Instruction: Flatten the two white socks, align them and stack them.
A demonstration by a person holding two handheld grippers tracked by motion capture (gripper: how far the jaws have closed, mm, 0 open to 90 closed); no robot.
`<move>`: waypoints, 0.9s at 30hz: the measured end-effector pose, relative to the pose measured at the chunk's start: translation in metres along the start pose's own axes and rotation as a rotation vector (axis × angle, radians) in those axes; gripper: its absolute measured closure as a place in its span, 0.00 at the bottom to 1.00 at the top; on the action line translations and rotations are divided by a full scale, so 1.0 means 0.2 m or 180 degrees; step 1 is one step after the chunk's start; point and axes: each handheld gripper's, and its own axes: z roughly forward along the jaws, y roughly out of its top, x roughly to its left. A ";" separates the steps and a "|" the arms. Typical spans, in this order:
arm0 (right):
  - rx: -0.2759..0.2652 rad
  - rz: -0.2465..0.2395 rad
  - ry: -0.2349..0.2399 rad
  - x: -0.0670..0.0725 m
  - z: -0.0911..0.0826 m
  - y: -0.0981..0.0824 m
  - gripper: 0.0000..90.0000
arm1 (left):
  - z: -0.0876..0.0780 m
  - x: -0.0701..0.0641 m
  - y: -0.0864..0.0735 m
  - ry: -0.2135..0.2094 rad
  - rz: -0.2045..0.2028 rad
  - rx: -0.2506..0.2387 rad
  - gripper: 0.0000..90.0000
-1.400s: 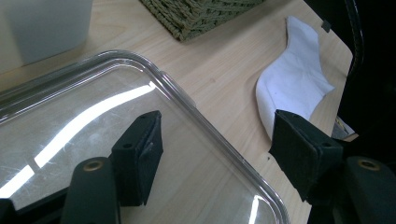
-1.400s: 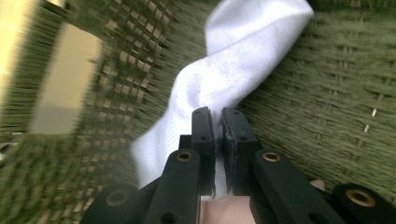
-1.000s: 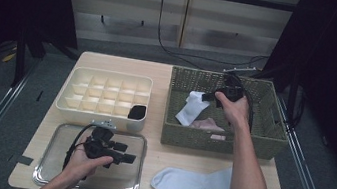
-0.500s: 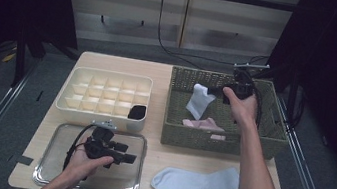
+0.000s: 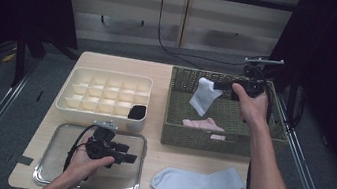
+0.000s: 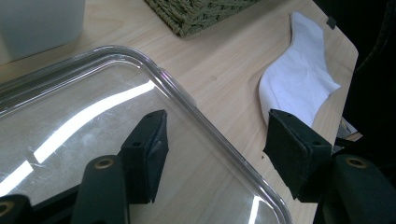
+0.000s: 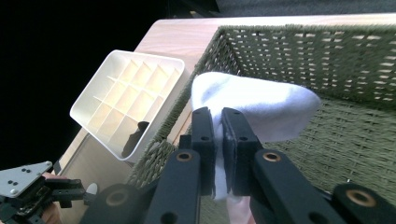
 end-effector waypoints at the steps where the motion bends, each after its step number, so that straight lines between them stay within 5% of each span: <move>1: 0.0000 0.0000 0.0000 0.00 0.00 0.00 0.93 | 0.00 0.00 0.00 0.0000 0.0000 0.0000 0.44; 16: -0.0116 0.0013 0.0051 0.02 -0.11 0.04 0.94 | -0.01 0.01 0.00 0.0011 -0.0071 -0.0061 0.43; 27: -0.0228 -0.0080 0.0219 0.11 -0.21 0.03 0.93 | 0.00 -0.01 0.01 -0.0048 -0.0044 -0.0052 0.40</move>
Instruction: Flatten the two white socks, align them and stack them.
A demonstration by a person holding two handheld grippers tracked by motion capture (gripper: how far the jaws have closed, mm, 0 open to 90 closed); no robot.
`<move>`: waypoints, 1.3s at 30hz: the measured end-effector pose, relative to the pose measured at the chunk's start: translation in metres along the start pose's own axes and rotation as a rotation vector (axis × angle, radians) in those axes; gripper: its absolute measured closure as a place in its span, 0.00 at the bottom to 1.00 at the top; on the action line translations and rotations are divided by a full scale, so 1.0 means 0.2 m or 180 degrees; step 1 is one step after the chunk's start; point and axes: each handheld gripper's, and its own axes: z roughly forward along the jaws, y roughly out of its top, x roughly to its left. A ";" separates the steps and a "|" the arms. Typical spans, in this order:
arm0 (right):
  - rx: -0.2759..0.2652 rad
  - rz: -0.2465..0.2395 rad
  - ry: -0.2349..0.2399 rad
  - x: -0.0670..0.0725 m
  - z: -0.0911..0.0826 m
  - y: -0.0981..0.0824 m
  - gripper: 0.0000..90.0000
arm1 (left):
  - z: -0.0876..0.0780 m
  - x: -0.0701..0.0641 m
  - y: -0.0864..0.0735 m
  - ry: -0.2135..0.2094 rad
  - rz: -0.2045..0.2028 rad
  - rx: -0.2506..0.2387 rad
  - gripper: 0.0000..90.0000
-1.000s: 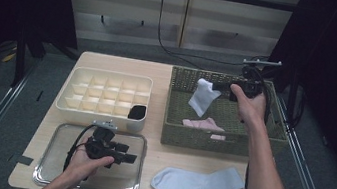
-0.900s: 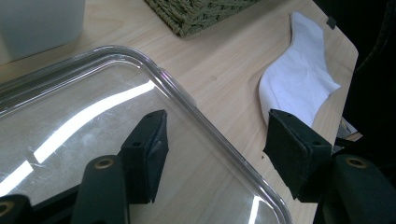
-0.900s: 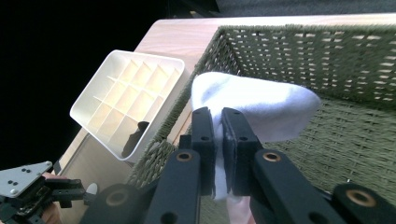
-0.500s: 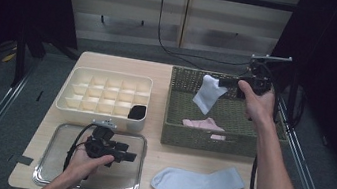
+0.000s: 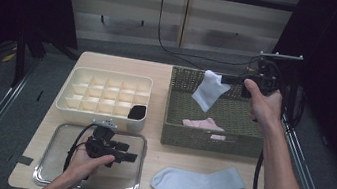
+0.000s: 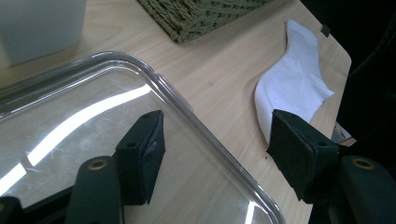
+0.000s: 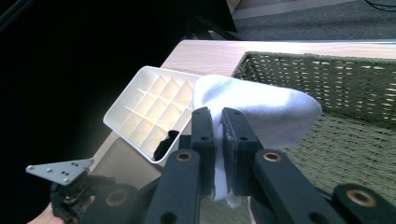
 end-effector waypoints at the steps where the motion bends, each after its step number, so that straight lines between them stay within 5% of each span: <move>1: -0.0018 -0.0024 0.0027 0.02 -0.02 0.00 0.93 | 0.01 -0.01 0.00 -0.0010 0.0016 0.0013 0.40; 20: -0.0145 -0.0296 0.0282 0.25 -0.17 -0.08 0.93 | 0.01 -0.03 0.02 -0.0051 0.0024 0.0014 0.45; 29: -0.0115 -0.0509 0.0409 0.42 -0.22 -0.19 0.93 | 0.03 -0.03 0.02 -0.0119 0.0016 0.0035 0.45; 39: -0.0003 -0.0597 0.0484 0.50 -0.20 -0.33 0.93 | 0.04 -0.09 0.08 -0.0160 0.0073 -0.0050 0.44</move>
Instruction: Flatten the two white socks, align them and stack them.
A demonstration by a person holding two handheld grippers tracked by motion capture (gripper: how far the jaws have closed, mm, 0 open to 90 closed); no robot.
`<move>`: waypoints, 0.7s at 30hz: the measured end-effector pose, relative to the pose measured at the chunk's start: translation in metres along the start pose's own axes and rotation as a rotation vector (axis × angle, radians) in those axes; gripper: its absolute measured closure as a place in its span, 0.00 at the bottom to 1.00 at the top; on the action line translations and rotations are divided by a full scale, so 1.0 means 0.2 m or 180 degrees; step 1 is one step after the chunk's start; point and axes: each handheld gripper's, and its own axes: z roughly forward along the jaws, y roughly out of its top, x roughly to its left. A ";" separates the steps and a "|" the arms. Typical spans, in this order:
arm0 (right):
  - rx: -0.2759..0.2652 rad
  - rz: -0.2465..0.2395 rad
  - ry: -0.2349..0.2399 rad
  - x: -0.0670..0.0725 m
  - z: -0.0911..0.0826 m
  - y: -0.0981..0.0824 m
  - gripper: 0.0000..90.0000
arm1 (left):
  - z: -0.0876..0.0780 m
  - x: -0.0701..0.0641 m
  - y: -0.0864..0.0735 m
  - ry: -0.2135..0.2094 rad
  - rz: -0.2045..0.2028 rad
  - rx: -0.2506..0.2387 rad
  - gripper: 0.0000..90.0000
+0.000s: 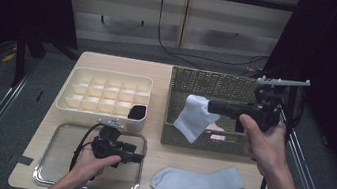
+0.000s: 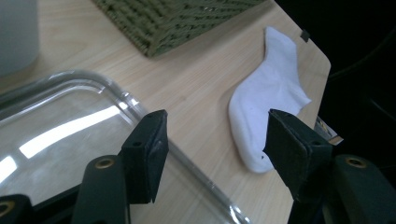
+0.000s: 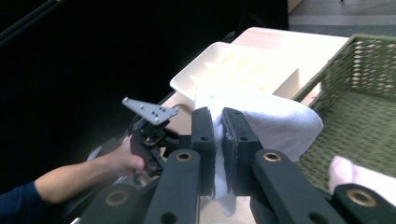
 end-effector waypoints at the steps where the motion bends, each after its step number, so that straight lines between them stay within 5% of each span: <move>1: 0.0019 -0.0006 0.0040 0.01 0.01 -0.03 0.93 | 0.00 -0.02 0.02 -0.0045 0.0045 -0.0014 0.44; 10: 0.0082 -0.0008 0.0135 0.06 0.05 -0.15 0.93 | 0.01 -0.14 0.09 -0.0273 0.0193 -0.0133 0.45; 21: 0.0166 0.0143 0.0276 0.04 0.12 -0.32 0.93 | 0.06 -0.19 0.12 -0.0527 0.0280 -0.0182 0.41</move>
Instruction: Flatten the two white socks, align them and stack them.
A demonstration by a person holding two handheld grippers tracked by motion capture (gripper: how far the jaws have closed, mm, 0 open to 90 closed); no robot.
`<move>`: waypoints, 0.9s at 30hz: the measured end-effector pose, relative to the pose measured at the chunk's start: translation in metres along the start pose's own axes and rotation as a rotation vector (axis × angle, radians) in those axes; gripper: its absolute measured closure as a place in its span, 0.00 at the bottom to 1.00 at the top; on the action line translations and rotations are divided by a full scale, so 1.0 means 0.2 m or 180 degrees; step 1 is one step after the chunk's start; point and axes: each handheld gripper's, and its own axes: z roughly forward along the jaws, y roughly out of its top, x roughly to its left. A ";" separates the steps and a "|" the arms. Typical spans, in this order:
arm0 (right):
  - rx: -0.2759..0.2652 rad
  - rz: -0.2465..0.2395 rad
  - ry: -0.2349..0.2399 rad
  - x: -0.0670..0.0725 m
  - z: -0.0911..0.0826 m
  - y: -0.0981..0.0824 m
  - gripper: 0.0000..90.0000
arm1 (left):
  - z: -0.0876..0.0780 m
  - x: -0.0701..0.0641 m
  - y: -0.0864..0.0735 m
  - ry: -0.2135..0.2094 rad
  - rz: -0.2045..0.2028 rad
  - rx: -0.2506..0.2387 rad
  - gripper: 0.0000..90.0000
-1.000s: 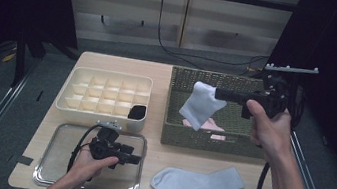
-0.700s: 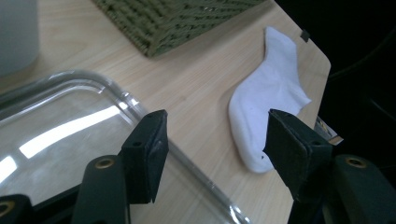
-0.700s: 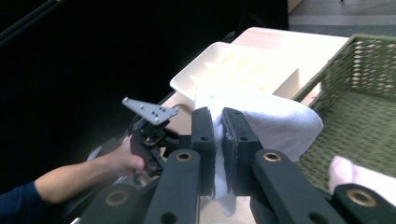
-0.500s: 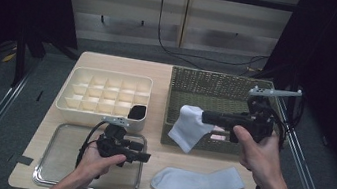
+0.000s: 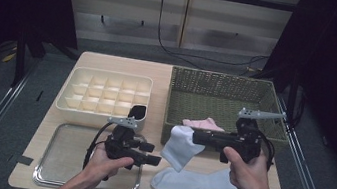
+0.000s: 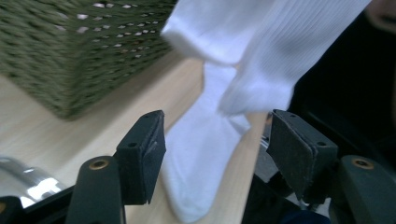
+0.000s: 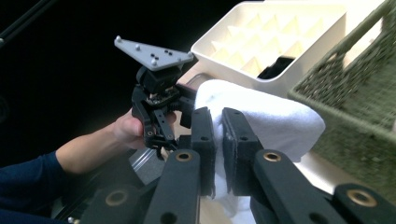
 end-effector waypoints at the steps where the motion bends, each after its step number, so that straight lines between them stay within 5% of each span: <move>1: 0.0019 0.0029 -0.0005 -0.01 0.02 -0.03 0.93 | 0.02 0.00 0.00 -0.0024 0.0017 0.0000 0.42; 5: 0.0016 0.0089 0.0017 -0.04 0.05 -0.07 0.93 | 0.05 0.01 -0.01 0.0016 0.0048 0.0002 0.57; 6: 0.0012 0.0115 0.0024 -0.04 0.06 -0.08 0.93 | 0.07 0.02 -0.01 -0.0094 0.0043 0.0000 0.65; 12: 0.0005 0.0174 -0.0008 -0.08 0.08 -0.13 0.93 | 0.07 0.02 -0.02 -0.0153 0.0054 0.0014 0.92; 27: 0.0035 0.0424 -0.0256 -0.22 0.07 -0.31 0.92 | -0.03 -0.05 -0.02 -0.0387 0.0059 0.0055 0.95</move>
